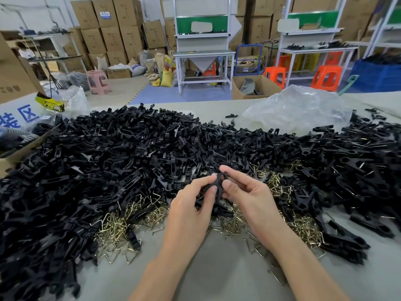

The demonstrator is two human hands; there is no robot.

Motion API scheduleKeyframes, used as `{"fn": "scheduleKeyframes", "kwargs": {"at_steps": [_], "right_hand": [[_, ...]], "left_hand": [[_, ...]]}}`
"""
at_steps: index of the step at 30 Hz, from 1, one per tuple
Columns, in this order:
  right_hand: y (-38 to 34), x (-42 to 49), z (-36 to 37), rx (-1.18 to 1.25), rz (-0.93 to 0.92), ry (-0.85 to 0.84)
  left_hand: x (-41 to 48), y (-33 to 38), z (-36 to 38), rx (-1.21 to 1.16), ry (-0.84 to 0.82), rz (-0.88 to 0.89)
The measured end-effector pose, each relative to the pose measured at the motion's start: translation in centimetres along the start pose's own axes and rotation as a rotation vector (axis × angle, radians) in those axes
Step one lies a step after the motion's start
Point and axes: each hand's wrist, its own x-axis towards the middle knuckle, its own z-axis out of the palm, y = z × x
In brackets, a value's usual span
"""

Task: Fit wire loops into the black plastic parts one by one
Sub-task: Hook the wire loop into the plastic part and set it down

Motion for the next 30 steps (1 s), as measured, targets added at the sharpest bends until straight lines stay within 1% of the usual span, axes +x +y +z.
{"fn": "scheduleKeyframes", "kwargs": {"at_steps": [5,8,11,12,13,14,17,18,20,22,26,28,30], "right_hand": [[-0.1,-0.1,-0.2,0.008,0.016,-0.031],[-0.6,-0.2,-0.3,0.051,0.013,-0.043],[-1.6,-0.1,-0.9,0.247,0.023,0.020],[-1.9,0.0,-1.3,0.340,0.031,0.056],[-2.1,0.1,-1.7,0.430,0.033,0.090],[-2.2,0.1,-2.1,0.503,0.030,0.119],[-2.3,0.3,-2.5,0.617,0.039,0.204],[-2.2,0.4,-2.6,0.631,0.041,0.222],[-2.2,0.5,-3.0,0.658,0.032,0.248],[-2.3,0.6,-3.6,0.694,0.019,0.241],[-2.1,0.6,-3.7,0.689,0.034,0.230],[-2.1,0.6,-3.6,0.675,0.054,0.232],[-2.1,0.5,-3.7,0.654,0.067,0.221]], "left_hand": [[-0.1,0.6,-0.4,-0.018,-0.016,0.041],[-0.2,1.0,-0.4,0.096,0.004,0.092],[-0.4,1.4,0.0,0.191,0.080,0.122],[-0.5,1.6,0.1,0.210,0.070,0.137],[-0.7,1.9,0.3,0.239,0.023,0.165],[-1.0,2.2,0.7,0.285,-0.058,0.213],[-2.3,2.5,2.2,0.477,-0.338,0.407],[-2.6,2.5,2.6,0.512,-0.408,0.417],[-2.8,2.5,3.3,0.556,-0.471,0.391],[-2.7,2.4,3.5,0.612,-0.452,0.409],[-1.9,2.4,3.9,0.662,-0.358,0.458],[-1.1,2.0,3.6,0.698,-0.336,0.435],[-0.2,1.4,2.7,0.737,-0.313,0.367]]}}
